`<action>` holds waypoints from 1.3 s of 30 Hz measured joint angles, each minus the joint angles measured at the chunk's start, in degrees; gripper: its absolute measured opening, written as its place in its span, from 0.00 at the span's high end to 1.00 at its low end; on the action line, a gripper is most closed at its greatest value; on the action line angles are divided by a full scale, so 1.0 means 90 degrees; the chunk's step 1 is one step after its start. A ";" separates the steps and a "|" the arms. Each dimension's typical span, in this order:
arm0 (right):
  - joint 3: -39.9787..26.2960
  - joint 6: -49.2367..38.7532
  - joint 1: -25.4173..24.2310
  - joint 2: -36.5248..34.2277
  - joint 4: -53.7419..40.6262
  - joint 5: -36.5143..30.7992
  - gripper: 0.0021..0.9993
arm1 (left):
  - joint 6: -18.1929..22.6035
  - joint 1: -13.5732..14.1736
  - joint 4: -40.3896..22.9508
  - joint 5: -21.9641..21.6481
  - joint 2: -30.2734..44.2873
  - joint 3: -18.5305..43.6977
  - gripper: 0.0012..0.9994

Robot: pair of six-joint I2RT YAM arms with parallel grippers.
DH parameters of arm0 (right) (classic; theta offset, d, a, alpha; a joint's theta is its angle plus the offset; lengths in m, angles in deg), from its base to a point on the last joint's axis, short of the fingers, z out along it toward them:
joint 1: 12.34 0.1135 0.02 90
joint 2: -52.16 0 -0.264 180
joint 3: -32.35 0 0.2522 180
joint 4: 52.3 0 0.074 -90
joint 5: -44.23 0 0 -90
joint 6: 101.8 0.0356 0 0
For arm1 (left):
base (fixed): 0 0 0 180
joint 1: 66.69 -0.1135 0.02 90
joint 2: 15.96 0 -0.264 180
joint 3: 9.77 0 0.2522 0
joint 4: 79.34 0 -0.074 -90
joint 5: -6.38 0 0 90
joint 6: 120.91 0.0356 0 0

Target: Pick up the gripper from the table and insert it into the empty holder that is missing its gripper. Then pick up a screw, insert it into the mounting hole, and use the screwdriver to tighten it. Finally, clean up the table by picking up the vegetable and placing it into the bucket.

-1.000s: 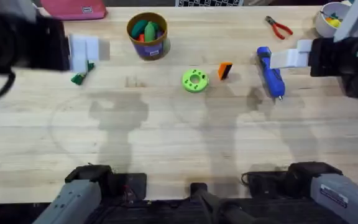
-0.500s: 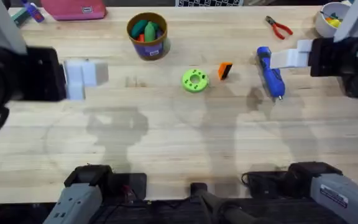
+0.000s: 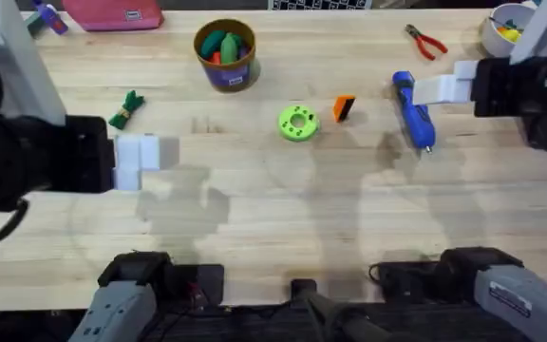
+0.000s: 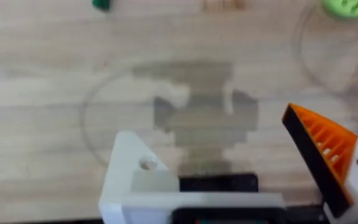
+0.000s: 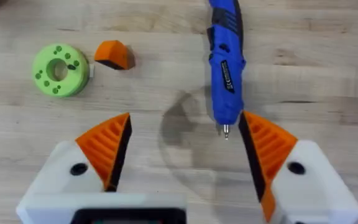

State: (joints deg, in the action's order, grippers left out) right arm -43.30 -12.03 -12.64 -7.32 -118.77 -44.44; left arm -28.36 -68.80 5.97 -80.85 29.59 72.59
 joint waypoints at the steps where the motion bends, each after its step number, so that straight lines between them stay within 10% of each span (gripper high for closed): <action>1: 0.0000 0.0000 0.0000 0.0001 0.0000 0.0000 0.01 | -0.0002 0.0000 0.0245 0.0030 -0.0118 -0.0177 0.01; 18: 0.0000 0.0001 0.0000 0.0001 0.0000 0.0000 0.01 | -0.0007 0.0000 0.5523 0.0855 -0.3303 -0.5183 0.01; 30: 0.0000 0.0001 0.0000 0.0001 -0.0001 0.0000 0.01 | -0.0012 0.0000 0.9560 0.1528 -0.4724 -0.7322 0.01; 39: 0.0000 0.0002 0.0000 0.0001 -0.0002 0.0000 0.01 | -0.0010 0.0055 0.9892 0.3212 -0.5026 -0.7563 0.01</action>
State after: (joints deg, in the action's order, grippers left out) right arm -43.30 -12.01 -12.64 -7.31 -118.78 -44.44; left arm -28.45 -68.31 95.00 -51.95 -15.65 4.52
